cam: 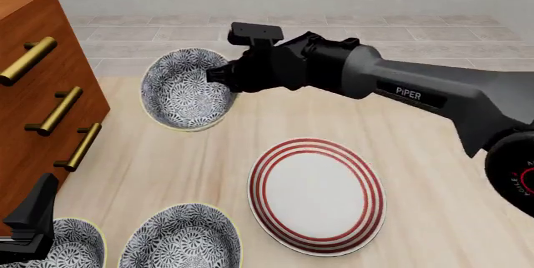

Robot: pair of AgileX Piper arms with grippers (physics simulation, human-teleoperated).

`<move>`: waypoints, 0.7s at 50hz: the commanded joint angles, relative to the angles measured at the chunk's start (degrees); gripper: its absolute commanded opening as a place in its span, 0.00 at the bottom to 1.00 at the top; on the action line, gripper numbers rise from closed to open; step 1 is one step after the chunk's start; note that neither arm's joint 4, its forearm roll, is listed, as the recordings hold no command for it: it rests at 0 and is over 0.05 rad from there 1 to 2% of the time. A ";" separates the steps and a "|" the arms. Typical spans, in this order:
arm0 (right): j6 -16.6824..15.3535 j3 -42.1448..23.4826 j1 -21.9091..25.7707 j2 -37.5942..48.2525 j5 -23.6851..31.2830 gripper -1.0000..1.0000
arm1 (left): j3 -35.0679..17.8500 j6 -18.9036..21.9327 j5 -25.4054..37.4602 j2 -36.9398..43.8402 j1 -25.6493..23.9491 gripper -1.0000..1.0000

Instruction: Pick up the bowl and put it in the front on the plate.

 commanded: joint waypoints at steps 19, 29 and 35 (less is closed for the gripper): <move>0.93 18.72 -5.26 -13.55 -4.45 0.00 | 0.00 0.00 0.00 0.00 0.00 1.00; 1.87 25.87 -7.09 -17.54 -7.02 0.00 | 0.00 0.00 0.00 0.00 0.00 1.00; 2.41 29.61 -8.19 -19.60 -8.52 0.00 | 0.00 0.00 0.00 0.00 0.00 1.00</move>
